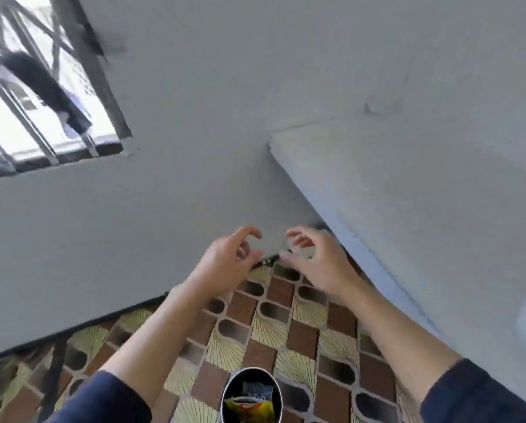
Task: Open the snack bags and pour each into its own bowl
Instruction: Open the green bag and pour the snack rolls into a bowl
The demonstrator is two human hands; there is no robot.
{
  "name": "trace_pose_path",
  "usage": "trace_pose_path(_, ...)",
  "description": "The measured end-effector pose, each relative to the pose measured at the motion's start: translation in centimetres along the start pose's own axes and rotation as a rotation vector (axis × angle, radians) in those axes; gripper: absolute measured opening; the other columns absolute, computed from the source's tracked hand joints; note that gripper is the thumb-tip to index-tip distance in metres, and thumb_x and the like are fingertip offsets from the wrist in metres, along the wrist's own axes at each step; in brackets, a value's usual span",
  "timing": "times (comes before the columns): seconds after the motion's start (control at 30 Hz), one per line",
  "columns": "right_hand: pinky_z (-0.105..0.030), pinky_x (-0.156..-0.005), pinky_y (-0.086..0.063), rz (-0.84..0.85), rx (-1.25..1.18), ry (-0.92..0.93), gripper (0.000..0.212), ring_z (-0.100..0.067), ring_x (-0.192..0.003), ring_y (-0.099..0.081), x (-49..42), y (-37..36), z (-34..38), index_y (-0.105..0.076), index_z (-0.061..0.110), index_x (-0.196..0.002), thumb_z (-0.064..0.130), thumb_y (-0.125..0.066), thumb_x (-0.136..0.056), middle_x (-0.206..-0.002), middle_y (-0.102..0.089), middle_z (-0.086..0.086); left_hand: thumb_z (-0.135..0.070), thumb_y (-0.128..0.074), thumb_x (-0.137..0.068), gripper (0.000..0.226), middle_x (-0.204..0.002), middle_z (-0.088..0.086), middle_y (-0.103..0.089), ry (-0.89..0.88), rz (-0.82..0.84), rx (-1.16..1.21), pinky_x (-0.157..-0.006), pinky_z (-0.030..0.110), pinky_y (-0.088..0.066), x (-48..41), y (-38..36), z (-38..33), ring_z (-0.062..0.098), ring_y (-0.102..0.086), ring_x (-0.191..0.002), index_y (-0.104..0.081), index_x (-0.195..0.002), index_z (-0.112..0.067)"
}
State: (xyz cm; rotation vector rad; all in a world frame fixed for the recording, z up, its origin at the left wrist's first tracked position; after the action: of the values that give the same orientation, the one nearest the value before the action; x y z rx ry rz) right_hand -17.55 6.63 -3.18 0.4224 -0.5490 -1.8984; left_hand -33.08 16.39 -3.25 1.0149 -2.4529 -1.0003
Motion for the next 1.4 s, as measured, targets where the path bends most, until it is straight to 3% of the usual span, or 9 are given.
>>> trace_pose_path(0.13, -0.01, -0.077, -0.042, -0.196, 0.057, 0.002, 0.03, -0.01, -0.1, -0.059, 2.2, 10.6, 2.6, -0.064, 0.029, -0.112, 0.037, -0.076, -0.086, -0.106, -0.064, 0.006, -0.036, -0.054, -0.103, 0.01, -0.089, -0.01, -0.062, -0.198, 0.011, 0.002, -0.068, 0.018, -0.046, -3.9, 0.3, -10.6, 0.014, -0.063, -0.084, -0.056, -0.113, -0.038)
trace_pose_path(0.27, -0.025, -0.091, -0.045, -0.404, 0.147, -0.046, 0.027, -0.011, -0.105, -0.058, 7.1, 20.6, 1.5, -0.065, 0.027, -0.114, 0.036, -0.072, -0.089, -0.109, -0.064, 0.005, -0.039, -0.053, -0.102, 0.008, -0.091, -0.008, -0.065, -0.397, 0.126, 0.023, -0.07, 0.028, -0.055, -6.5, -3.9, -20.9, 0.018, -0.066, -0.084, -0.056, -0.11, -0.04)
trace_pose_path(0.37, -0.027, -0.092, -0.045, -0.528, 0.194, -0.14, 0.026, -0.011, -0.107, -0.057, 11.9, 27.3, -0.9, -0.064, 0.03, -0.113, 0.037, -0.072, -0.089, -0.11, -0.064, 0.006, -0.041, -0.054, -0.102, 0.007, -0.087, -0.003, -0.066, -0.523, 0.226, 0.041, -0.073, 0.037, -0.057, -7.0, -8.6, -28.2, 0.022, -0.068, -0.082, -0.058, -0.107, -0.04)
trace_pose_path(0.6, -0.031, -0.085, -0.051, -0.719, 0.256, -0.294, 0.016, -0.014, -0.095, -0.062, 22.5, 38.9, -7.0, -0.067, 0.026, -0.099, 0.033, -0.074, -0.087, -0.096, -0.066, 0.004, -0.044, -0.055, -0.101, 0.008, -0.076, -0.001, -0.063, -0.692, 0.373, 0.035, -0.065, 0.03, -0.053, -5.5, -19.7, -40.9, 0.023, -0.066, -0.076, -0.061, -0.101, -0.039)
trace_pose_path(0.73, -0.023, -0.078, -0.048, -0.731, 0.318, -0.345, 0.016, -0.012, -0.091, -0.061, 25.8, 43.7, -9.7, -0.066, 0.028, -0.1, 0.034, -0.074, -0.087, -0.097, -0.065, 0.005, -0.045, -0.058, -0.098, 0.009, -0.078, -0.004, -0.064, -0.693, 0.428, 0.04, -0.063, 0.025, -0.051, -6.0, -24.6, -45.8, 0.02, -0.066, -0.075, -0.063, -0.096, -0.038)
trace_pose_path(0.87, -0.026, -0.078, -0.049, -0.78, 0.348, -0.354, 0.013, -0.007, -0.089, -0.061, 26.8, 48.3, -12.5, -0.068, 0.029, -0.096, 0.03, -0.076, -0.086, -0.093, -0.066, 0.007, -0.039, -0.062, -0.097, 0.005, -0.081, -0.007, -0.064, -0.708, 0.4, 0.062, -0.064, 0.016, -0.048, -8.2, -28.3, -49.4, 0.012, -0.062, -0.075, -0.064, -0.094, -0.036)
trace_pose_path(1.1, -0.033, -0.076, -0.052, -0.889, 0.441, -0.354, 0.006, -0.011, -0.083, -0.06, 23.1, 54.4, -16.6, -0.066, 0.024, -0.092, 0.022, -0.071, -0.088, -0.088, -0.065, 0.004, -0.033, -0.065, -0.096, 0.007, -0.098, -0.004, -0.059, -0.777, 0.313, 0.065, -0.073, 0.013, -0.041, -15.9, -33.9, -54.3, 0.011, -0.06, -0.092, -0.063, -0.102, -0.032)
trace_pose_path(1.23, -0.038, -0.075, -0.053, -0.884, 0.521, -0.391, 0.005, -0.016, -0.08, -0.06, 19.3, 58.3, -18.8, -0.065, 0.022, -0.093, 0.021, -0.067, -0.088, -0.084, -0.065, 0.003, -0.029, -0.064, -0.095, 0.018, -0.108, -0.002, -0.055, -0.796, 0.326, 0.02, -0.076, 0.024, -0.042, -21.3, -37.9, -56.5, 0.012, -0.054, -0.097, -0.06, -0.113, -0.031)
trace_pose_path(1.4, -0.041, -0.086, -0.05, -0.819, 0.63, -0.518, 0.014, -0.02, -0.093, -0.059, 15.4, 61.9, -22.8, -0.063, 0.022, -0.105, 0.025, -0.062, -0.091, -0.096, -0.062, 0.002, -0.029, -0.061, -0.097, 0.023, -0.116, 0.0, -0.056, -0.792, 0.377, -0.047, -0.088, 0.033, -0.048, -26.3, -42.3, -57.8, 0.013, -0.05, -0.102, -0.06, -0.12, -0.029)
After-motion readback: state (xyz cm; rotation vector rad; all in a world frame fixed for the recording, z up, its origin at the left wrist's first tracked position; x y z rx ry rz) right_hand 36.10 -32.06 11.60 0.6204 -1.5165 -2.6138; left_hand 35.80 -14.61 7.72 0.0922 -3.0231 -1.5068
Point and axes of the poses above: each hand's wrist, its own x-axis away from the middle knuckle, its own y-axis out of the back of the hand, z = x × y, the point moved 7 cm from there along -x, towards the middle knuckle
